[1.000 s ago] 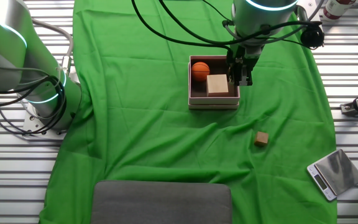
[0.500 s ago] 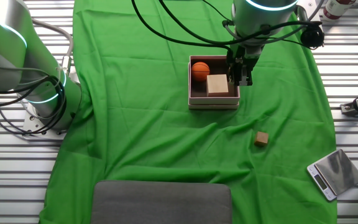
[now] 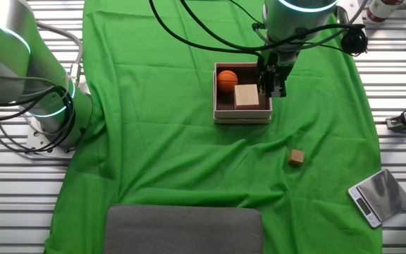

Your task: Take everything out of the gift box

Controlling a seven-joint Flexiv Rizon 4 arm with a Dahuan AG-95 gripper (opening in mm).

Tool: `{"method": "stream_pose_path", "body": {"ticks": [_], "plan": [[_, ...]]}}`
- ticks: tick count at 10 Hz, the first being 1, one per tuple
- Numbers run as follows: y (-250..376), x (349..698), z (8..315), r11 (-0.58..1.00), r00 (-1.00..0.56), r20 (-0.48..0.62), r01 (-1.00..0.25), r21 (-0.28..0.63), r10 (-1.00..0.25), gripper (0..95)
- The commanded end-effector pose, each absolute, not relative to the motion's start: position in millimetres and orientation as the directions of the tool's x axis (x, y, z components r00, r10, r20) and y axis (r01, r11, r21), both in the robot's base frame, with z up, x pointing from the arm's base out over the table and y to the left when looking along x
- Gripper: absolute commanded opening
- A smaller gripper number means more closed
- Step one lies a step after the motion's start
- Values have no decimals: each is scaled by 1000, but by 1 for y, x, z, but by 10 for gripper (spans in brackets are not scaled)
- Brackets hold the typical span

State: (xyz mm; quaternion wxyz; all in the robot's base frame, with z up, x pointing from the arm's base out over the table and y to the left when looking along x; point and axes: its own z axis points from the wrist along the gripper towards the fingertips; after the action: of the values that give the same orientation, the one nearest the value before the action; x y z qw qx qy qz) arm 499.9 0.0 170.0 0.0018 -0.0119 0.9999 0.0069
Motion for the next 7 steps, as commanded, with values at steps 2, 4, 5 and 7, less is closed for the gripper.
{"method": "stream_pose_path", "body": {"ticks": [2,4,5,7], "plan": [[0,500,170,1000,-1000,-3,-25,13,-25,0],[0,500,170,997,-997,-4,-75,13,-75,0],[0,500,170,996,-996,-7,-84,14,-84,0],[0,500,169,995,-995,-1,-97,7,-97,0]]}}
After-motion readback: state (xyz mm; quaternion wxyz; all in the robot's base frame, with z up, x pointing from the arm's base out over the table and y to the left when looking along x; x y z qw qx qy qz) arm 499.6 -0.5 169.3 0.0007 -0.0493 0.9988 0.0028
